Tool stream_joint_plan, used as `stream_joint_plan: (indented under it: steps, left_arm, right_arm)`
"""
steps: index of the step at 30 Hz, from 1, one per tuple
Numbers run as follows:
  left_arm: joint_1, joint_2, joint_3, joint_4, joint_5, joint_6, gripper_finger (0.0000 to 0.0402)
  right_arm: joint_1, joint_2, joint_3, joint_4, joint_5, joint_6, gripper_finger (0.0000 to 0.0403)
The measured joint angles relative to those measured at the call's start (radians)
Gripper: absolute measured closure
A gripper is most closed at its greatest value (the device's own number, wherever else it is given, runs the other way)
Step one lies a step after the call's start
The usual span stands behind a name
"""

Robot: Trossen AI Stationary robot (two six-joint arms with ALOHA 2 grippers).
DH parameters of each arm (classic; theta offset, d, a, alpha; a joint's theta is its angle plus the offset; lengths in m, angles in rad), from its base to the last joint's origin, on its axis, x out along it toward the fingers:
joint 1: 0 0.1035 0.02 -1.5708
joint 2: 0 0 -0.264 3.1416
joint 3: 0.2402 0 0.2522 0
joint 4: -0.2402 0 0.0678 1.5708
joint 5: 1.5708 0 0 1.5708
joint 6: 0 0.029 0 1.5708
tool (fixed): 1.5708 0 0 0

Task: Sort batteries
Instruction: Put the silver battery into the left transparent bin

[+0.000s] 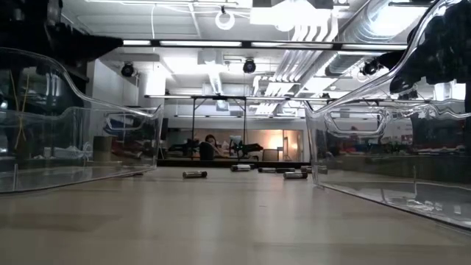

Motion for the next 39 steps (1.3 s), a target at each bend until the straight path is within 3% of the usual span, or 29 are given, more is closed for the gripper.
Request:
stream_joint_plan:
  steps: [3, 5, 8, 10, 19, 24, 29, 31, 33, 36, 39]
  left_arm:
    - [0.000, 0.034, 0.000, 0.156, -0.086, -0.359, 0.0401]
    - [0.000, 0.072, 0.000, 0.315, -0.217, -0.585, 0.0401]
    - [0.001, 0.169, 0.005, 0.514, -0.491, -0.871, 0.0401]
    - [0.001, 0.255, 0.032, 0.526, -0.560, -0.969, 0.0401]
    - [0.000, 0.813, 0.348, 0.518, -0.274, -1.061, 0.0401]
    - [0.000, 0.989, 0.497, 0.517, -0.289, -1.005, 0.0401]
    - [0.001, 1.071, 0.595, 0.517, -0.305, -0.991, 0.0401]
    - [0.001, 1.083, 0.618, 0.516, -0.289, -0.963, 0.0401]
    - [0.004, 1.083, 0.632, 0.514, -0.226, -0.923, 0.0401]
    - [0.036, 1.051, 0.641, 0.485, -0.039, -0.845, 0.0401]
    - [0.095, 1.002, 0.681, 0.311, 0.071, -0.836, 0.0401]
  right_arm:
    - [0.000, 0.000, 0.000, 0.000, 0.000, 0.000, 0.0402]
    - [0.000, 0.000, 0.000, 0.000, 0.000, 0.000, 0.0402]
    - [0.000, 0.000, 0.000, 0.000, 0.000, 0.000, 0.0402]
    - [0.000, 0.000, 0.000, 0.000, 0.000, 0.000, 0.0402]
    - [0.000, 0.000, 0.000, 0.000, 0.002, -0.003, 0.0402]
    - [-0.001, 0.000, 0.000, 0.089, 0.155, -0.043, 0.0402]
    - [-0.002, 0.002, 0.002, 0.289, 0.159, -0.063, 0.0402]
    - [-0.005, 0.008, 0.011, 0.452, 0.161, 0.066, 0.0402]
    - [-0.005, 0.015, 0.021, 0.635, 0.244, 0.193, 0.0402]
    - [-0.005, 0.048, 0.023, 0.848, 0.404, 0.296, 0.0402]
    - [-0.005, 0.139, 0.060, 0.911, 0.409, 0.323, 0.0402]
